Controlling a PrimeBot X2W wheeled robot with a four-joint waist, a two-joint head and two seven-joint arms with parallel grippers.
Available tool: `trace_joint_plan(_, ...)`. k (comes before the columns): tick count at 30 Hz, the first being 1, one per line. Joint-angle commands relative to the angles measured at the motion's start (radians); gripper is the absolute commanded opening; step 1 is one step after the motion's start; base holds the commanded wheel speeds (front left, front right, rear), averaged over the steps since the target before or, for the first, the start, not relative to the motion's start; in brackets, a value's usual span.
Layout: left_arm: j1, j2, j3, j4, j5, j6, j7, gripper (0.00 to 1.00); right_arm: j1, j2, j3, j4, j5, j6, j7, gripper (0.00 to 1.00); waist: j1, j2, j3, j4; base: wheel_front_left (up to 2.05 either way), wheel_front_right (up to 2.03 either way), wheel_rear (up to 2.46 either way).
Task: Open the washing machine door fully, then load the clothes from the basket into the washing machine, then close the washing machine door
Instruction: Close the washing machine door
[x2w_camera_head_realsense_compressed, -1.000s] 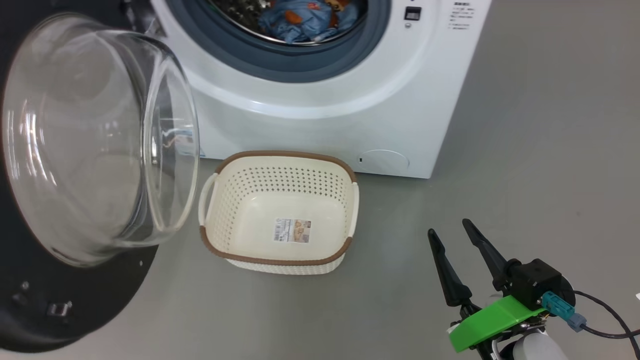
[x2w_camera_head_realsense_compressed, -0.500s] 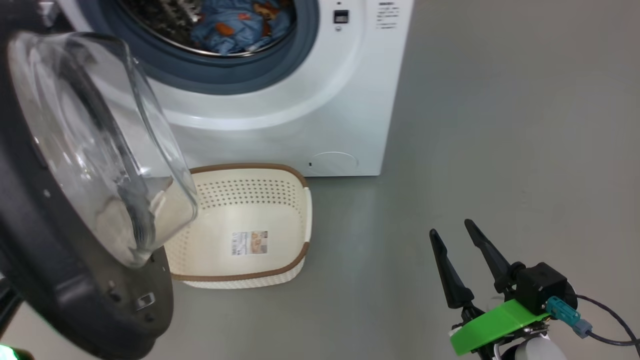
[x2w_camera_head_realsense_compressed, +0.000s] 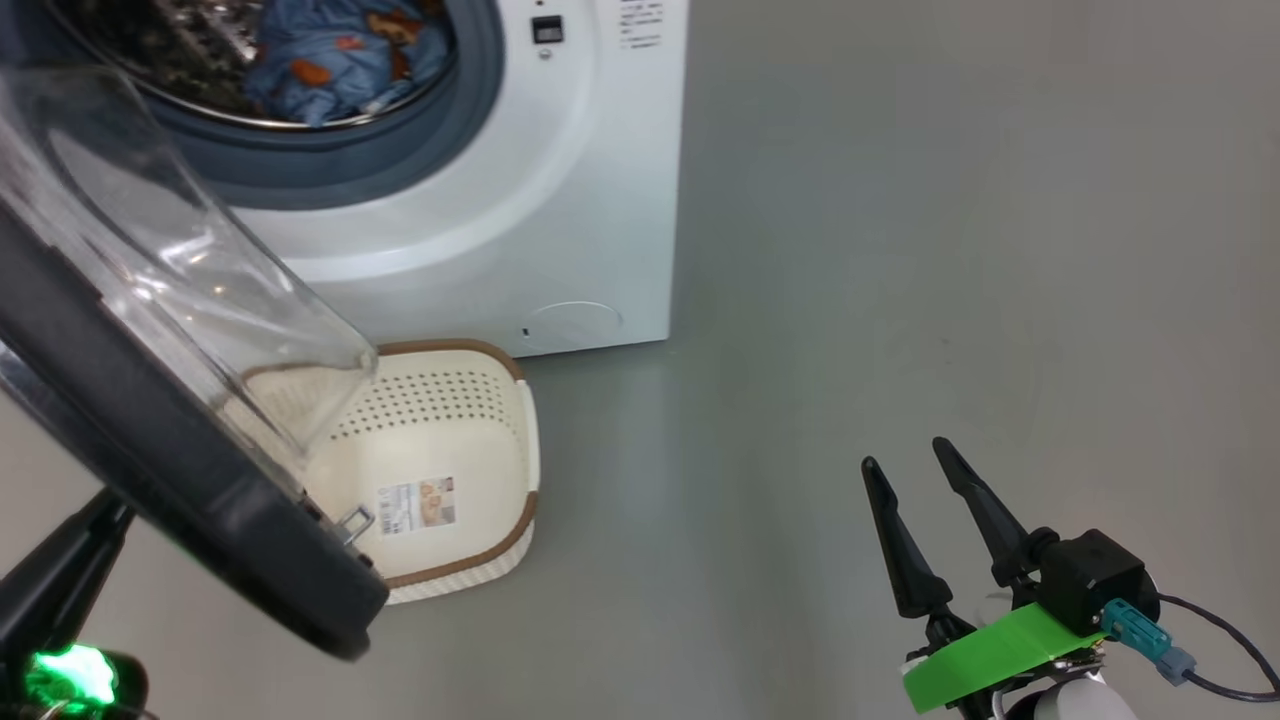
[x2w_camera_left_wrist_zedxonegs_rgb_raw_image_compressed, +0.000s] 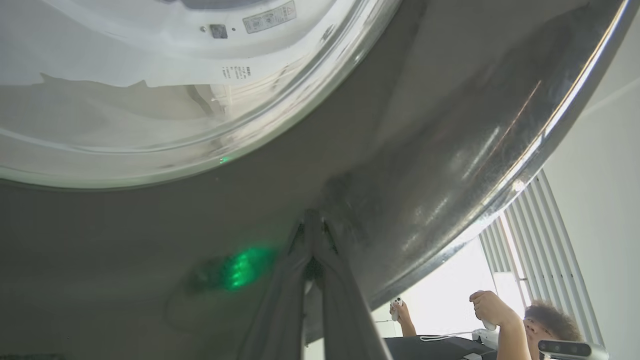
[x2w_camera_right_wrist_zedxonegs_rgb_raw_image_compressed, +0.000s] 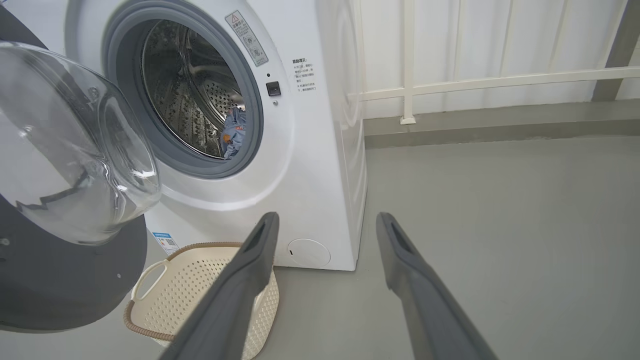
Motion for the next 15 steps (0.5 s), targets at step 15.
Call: trace_joint_plan(15, -0.156, -0.015, 0.007, 0.035, 0.071, -0.062, -0.116, 0.0, 0.022, 0.004, 0.019, -0.07, 0.039, 0.006, -0.005, 1.0, 0.0, 0.0, 0.046, -0.144, 0.0, 0.0, 0.0)
